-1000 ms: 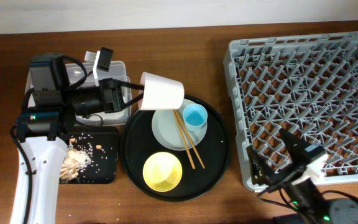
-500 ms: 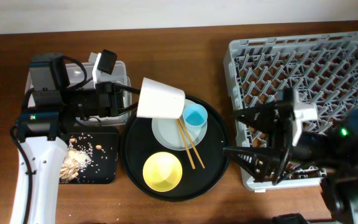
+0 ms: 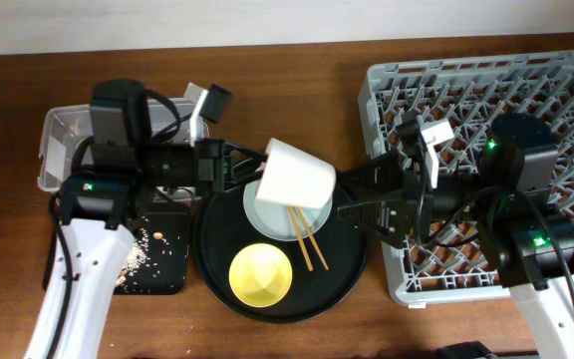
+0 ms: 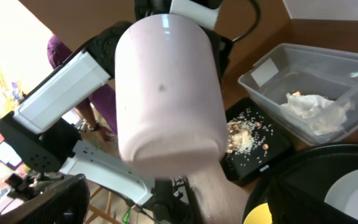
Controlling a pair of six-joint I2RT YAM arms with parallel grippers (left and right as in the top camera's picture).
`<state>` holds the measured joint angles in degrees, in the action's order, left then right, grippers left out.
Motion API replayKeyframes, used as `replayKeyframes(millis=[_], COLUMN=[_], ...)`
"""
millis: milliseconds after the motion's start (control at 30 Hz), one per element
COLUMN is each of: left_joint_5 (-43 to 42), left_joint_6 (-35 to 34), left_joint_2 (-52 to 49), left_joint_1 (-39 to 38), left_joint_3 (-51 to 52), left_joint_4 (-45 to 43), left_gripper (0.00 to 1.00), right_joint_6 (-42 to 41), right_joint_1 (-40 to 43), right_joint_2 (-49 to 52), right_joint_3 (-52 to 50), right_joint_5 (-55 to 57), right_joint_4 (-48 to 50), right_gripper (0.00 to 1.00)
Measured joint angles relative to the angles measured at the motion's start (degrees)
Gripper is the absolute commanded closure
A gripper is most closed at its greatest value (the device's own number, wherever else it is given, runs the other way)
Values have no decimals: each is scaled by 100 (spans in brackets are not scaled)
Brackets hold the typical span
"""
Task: Sort waste into correct bins and load items into the dishwasher rack
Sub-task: 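Hold the pink cup up and bring the right gripper to grasp it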
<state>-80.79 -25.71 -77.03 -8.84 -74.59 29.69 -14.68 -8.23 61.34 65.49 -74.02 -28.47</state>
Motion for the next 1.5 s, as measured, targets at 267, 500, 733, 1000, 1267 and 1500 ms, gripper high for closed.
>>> replayKeyframes(millis=[267, 500, 733, 1000, 1267, 1500], left_joint_5=[240, 256, 275, 251, 280, 308], left_joint_6=[0, 0, 0, 31, 61, 61], left_joint_2=[0, 17, 17, 22, 22, 22], left_joint_1=[-492, -522, -525, -525, -525, -535], left_joint_3=[0, -2, -2, -2, 0, 0], left_joint_4=[-168, -192, -232, -280, -273, -251], left_gripper=[100, 100, 100, 100, 100, 100], right_joint_6=[-9, -79, -105, -149, -85, 9], right_joint_1=[-94, -433, -487, -490, -492, -496], right_joint_2=[0, 4, 7, 7, 7, 4], right_joint_3=[0, 0, 0, 0, 4, 52], right_joint_5=[0, 175, 216, 258, 302, 339], right_joint_4=[238, 546, 581, 507, 433, 208], right_gripper=[21, 35, 28, 51, 39, 36])
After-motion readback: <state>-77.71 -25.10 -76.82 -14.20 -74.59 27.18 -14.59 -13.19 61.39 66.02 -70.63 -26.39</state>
